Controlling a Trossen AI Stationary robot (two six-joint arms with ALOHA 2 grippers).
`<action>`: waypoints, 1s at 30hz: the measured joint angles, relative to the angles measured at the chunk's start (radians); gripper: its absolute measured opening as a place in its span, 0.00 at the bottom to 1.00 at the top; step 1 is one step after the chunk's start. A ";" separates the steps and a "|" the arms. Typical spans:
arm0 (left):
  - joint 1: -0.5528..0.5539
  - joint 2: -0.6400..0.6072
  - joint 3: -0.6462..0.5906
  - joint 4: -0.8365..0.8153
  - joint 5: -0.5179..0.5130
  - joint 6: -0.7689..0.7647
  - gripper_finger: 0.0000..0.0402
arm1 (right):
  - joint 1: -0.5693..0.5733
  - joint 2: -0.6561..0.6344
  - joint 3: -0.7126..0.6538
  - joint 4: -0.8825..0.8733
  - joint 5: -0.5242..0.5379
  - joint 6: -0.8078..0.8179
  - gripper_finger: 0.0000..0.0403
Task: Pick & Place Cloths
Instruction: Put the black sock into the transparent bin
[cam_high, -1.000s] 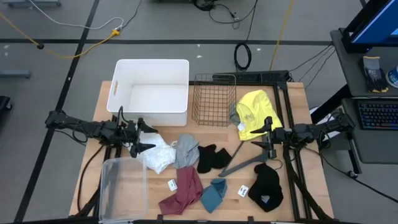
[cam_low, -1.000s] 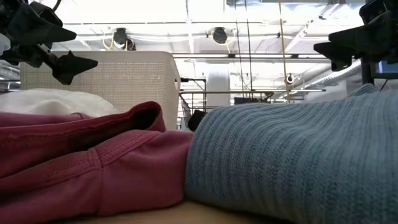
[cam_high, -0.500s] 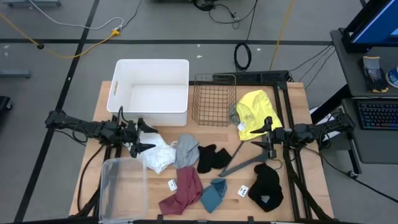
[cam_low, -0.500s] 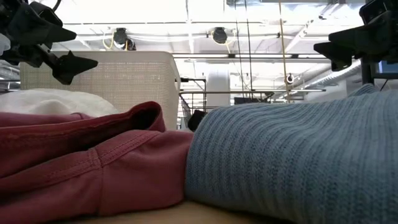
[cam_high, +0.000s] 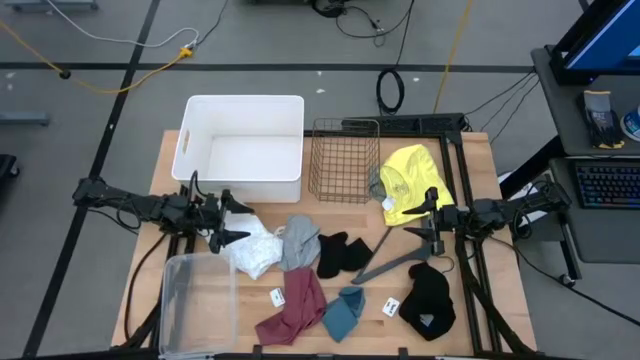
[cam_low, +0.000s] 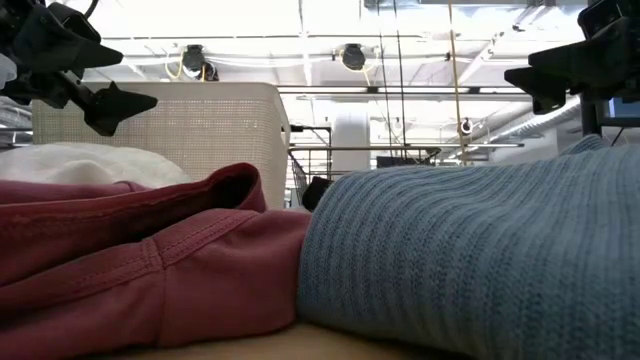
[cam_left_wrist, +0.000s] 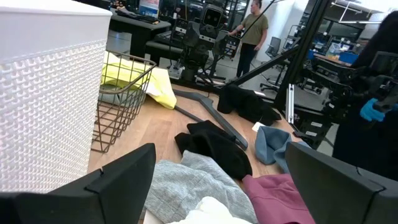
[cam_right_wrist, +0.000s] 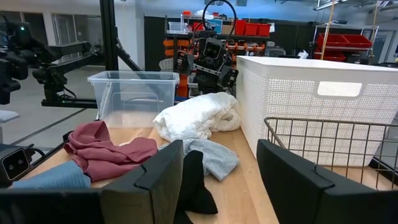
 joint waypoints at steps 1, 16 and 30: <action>0.000 0.000 0.000 0.000 0.000 0.000 0.90 | 0.000 0.000 0.000 0.001 0.000 0.000 0.49; 0.000 0.000 0.000 0.000 0.000 0.000 0.90 | -0.001 0.000 0.000 0.134 0.008 0.370 0.49; 0.000 0.000 0.000 0.001 -0.030 0.046 0.90 | 0.000 0.000 0.000 0.471 0.110 0.345 0.49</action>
